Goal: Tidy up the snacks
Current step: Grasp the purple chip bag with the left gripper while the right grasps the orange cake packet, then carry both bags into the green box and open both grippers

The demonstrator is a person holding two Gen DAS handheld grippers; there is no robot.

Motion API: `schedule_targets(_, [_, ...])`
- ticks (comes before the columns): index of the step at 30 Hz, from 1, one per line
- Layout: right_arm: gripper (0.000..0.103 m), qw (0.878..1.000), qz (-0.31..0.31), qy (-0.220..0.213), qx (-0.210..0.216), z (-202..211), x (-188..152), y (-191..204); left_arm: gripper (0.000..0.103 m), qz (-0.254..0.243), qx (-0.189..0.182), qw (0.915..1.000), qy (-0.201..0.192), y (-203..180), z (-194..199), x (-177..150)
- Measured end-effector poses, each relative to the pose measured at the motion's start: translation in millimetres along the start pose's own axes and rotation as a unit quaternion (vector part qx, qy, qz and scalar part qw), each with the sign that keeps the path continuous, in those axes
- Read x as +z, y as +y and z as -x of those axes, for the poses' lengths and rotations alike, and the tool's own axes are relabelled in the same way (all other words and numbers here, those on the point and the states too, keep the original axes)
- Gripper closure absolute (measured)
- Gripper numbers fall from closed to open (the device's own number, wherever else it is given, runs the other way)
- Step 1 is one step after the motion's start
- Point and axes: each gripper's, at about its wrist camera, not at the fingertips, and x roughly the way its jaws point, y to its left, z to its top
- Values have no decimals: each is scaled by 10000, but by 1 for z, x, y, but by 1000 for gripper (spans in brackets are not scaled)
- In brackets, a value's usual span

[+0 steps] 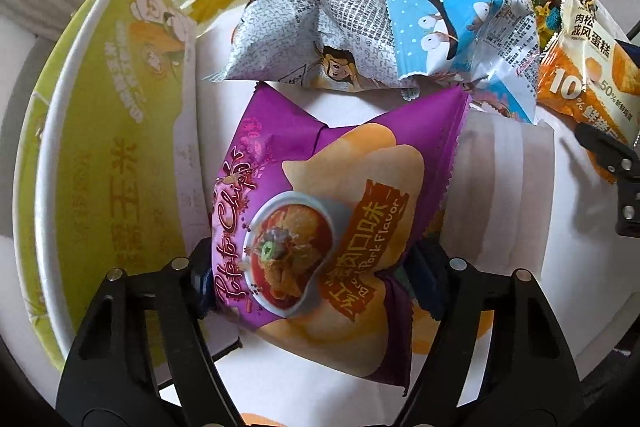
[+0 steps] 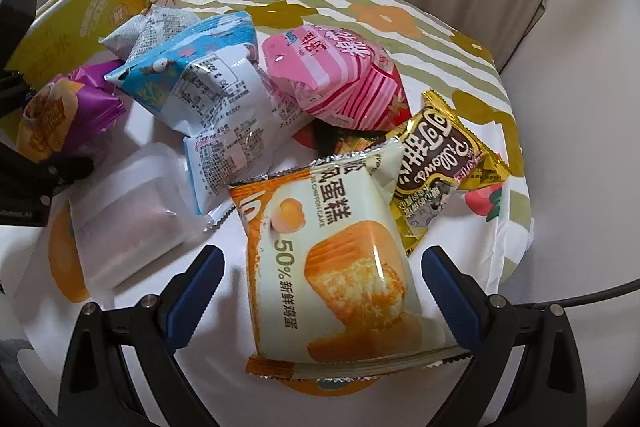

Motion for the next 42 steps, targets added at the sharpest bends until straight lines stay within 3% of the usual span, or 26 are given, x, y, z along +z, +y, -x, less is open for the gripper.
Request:
schedule_targets(9, [7,9997,236,-37,-65,-8,-1,12,31,6,10,9999,-108,-2,14,-5])
schedule_targets(13, [25,9991,348,-41,-225,-8,-3,11,31,12,12,9999,-135,-1,14,-4])
schedule_targets(17, [37,9994,237,-187,-195,-1,-7,7,31,14,29,9998,-190,0,17,-5])
schedule_targets(32, [41,9985,-201,-492,-164,37,-10,-7,31,26,129,9982,-580,-8,51,-16])
schedule_targets(42, [41,9939,-518,-976,-30,97,1,-11,31,216,107,9891,-1451,-3,133,-14])
